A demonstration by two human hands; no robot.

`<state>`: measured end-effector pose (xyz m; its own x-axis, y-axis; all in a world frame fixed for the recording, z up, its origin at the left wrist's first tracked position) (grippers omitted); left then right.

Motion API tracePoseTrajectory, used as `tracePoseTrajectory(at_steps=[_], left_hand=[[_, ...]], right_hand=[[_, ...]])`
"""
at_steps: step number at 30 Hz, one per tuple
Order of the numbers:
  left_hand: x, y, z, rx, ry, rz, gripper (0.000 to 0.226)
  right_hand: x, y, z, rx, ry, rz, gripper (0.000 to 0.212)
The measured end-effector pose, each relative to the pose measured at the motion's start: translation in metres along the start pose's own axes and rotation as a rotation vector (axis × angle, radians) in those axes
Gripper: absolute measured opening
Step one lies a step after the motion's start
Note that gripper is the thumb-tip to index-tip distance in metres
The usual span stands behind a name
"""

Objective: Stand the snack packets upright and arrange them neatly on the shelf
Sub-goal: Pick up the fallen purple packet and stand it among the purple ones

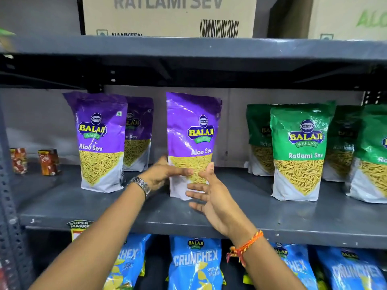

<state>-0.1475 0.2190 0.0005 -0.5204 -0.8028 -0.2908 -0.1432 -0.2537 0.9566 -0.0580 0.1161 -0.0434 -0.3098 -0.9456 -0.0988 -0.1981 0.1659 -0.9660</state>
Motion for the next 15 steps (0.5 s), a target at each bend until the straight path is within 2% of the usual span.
tracePoseTrajectory(at_steps=[1, 3, 4, 6, 8, 10, 12, 15], left_hand=[[-0.005, -0.001, 0.009, -0.047, 0.02, -0.012, 0.037], [-0.012, -0.002, 0.03, -0.129, 0.141, -0.013, 0.036], [-0.014, -0.003, 0.039, -0.151, 0.192, -0.014, 0.038], [-0.013, -0.007, 0.046, -0.176, 0.237, -0.027, 0.041], [-0.007, -0.013, 0.043, -0.183, 0.235, -0.009, 0.044], [-0.001, -0.018, 0.033, -0.22, 0.207, 0.004, 0.054], [0.0, -0.02, 0.028, -0.24, 0.207, 0.002, 0.066], [-0.001, -0.02, 0.029, -0.256, 0.215, 0.008, 0.075]], right_hand=[[0.002, -0.006, -0.001, -0.028, -0.006, 0.0, 0.037], [-0.01, -0.019, 0.016, -0.048, 0.084, 0.088, 0.014], [-0.017, -0.026, 0.029, -0.015, 0.152, 0.144, 0.014], [-0.032, -0.039, 0.052, 0.143, 0.268, 0.22, 0.038], [-0.047, -0.043, 0.067, 0.314, 0.295, 0.22, 0.066], [-0.063, -0.036, 0.066, 0.391, 0.2, 0.148, 0.092], [-0.073, -0.029, 0.054, 0.424, 0.047, 0.107, 0.099], [-0.082, -0.024, 0.032, 0.415, -0.159, 0.168, 0.066]])
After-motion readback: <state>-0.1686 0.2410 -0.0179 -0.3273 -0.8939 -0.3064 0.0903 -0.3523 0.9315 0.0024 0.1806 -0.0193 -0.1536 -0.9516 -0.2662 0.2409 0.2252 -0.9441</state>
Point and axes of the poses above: each hand's wrist, its own x-axis away from the middle knuckle, its own z-axis out of the back of the hand, y = z × x, the point moved 8 cm from there along -x, towards the middle knuckle, and after that the axes turned 6 degrees about y, right-handed, at the moved point
